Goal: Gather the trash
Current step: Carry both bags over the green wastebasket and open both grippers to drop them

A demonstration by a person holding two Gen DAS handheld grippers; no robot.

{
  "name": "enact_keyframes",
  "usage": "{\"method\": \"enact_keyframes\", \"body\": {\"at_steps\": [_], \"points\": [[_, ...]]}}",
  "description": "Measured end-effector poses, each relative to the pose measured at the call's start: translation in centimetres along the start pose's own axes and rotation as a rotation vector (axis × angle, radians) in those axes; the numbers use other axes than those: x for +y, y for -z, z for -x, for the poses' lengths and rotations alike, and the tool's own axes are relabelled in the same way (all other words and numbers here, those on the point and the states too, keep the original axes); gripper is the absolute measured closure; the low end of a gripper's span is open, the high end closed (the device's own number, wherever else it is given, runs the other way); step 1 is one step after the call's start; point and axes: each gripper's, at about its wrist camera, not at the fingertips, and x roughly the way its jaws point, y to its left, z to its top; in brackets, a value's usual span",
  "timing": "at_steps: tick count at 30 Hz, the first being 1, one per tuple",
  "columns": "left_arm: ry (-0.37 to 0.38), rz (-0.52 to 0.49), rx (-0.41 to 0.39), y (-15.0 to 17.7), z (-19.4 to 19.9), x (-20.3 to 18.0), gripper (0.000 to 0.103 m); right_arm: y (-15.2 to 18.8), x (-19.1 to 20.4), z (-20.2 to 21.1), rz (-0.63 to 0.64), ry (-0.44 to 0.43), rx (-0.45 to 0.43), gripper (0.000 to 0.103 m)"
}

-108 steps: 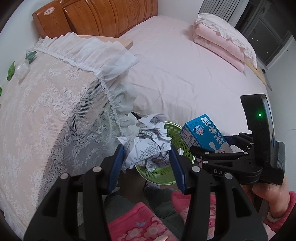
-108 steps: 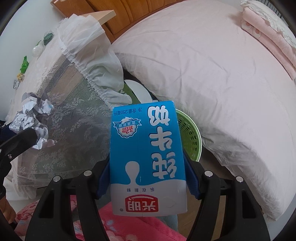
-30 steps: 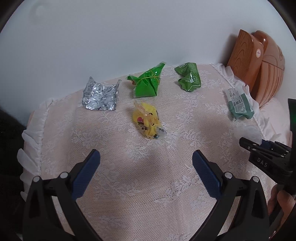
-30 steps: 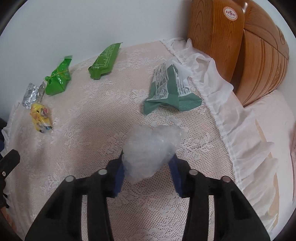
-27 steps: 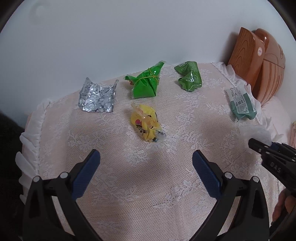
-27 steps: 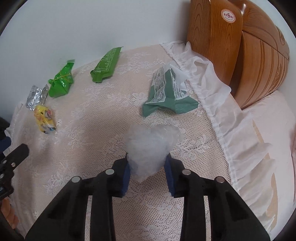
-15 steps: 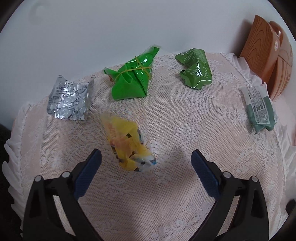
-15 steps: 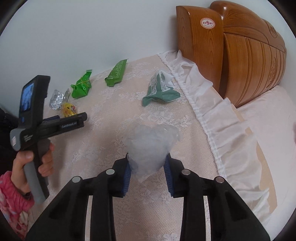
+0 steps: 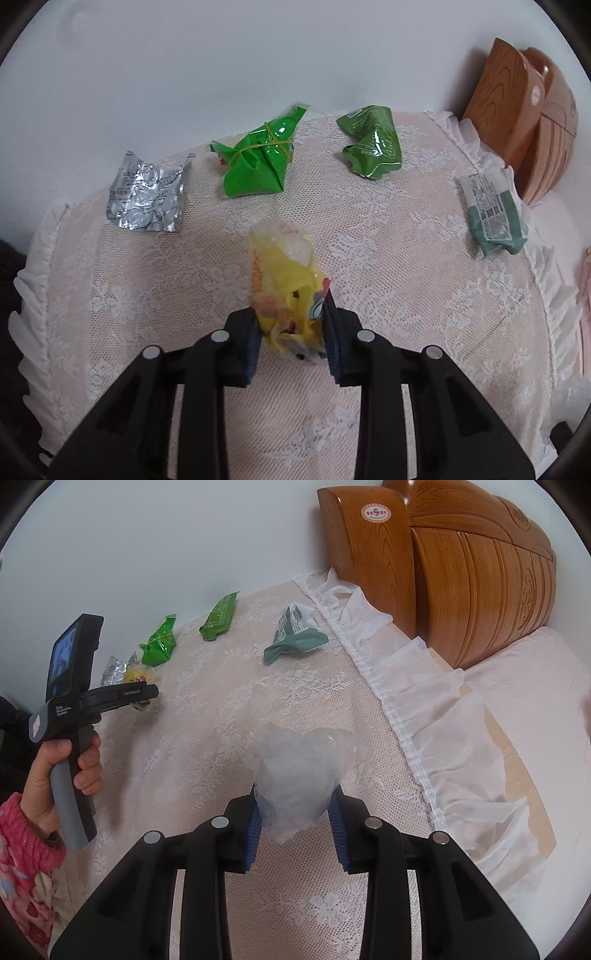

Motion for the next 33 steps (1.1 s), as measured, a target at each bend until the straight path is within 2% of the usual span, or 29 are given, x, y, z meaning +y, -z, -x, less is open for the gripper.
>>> {"method": "enact_keyframes", "body": {"at_steps": [5,11,18,24,31,33], "points": [[0.032,-0.029,-0.033,3.2,4.8,-1.2,0.074,2.9,-1.0,3.0,0.008,0.007,-0.014,0.069],[0.090,-0.135,-0.054,9.7,11.2,-4.8,0.074,8.4,-4.2,7.6,-0.037,0.021,-0.014,0.069],[0.250,-0.266,-0.045,19.3,16.8,-10.8,0.074,16.6,-9.2,11.4,-0.140,0.050,0.035,0.069],[0.347,-0.326,0.021,25.9,18.5,-15.8,0.074,22.2,-12.9,12.5,-0.243,0.076,0.082,0.069],[0.364,-0.421,0.035,29.4,19.6,-20.8,0.074,25.7,-16.3,14.2,-0.296,0.117,0.072,0.067],[0.370,-0.449,0.038,30.1,19.9,-21.7,0.074,26.7,-17.5,14.3,-0.344,0.107,0.070,0.067]]}}
